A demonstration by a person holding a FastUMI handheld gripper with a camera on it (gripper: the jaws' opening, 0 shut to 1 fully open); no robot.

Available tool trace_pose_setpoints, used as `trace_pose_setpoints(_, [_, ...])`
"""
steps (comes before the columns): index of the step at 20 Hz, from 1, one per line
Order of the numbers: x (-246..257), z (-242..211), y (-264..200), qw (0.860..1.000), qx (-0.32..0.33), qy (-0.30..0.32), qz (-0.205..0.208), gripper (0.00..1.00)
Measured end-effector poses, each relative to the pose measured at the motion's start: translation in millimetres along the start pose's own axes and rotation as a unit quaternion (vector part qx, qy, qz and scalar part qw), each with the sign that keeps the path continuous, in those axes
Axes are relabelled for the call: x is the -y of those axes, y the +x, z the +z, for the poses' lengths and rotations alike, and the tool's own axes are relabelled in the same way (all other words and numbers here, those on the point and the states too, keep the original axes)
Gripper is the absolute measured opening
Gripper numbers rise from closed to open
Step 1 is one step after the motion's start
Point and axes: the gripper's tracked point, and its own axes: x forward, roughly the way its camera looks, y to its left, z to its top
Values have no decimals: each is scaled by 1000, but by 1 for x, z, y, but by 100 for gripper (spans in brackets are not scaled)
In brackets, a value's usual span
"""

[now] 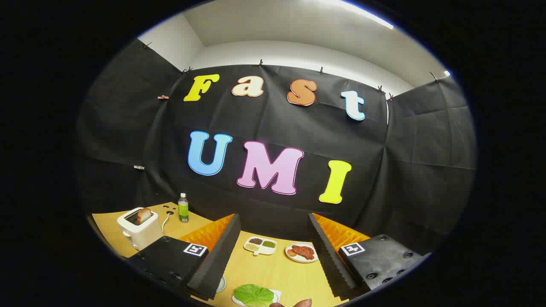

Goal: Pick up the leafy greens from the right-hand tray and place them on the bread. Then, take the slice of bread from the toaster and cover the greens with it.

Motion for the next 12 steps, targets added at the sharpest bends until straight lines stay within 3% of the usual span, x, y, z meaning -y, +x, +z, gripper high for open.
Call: trace_pose_setpoints(12, [3,2,-2,1000,-2,14,0,97])
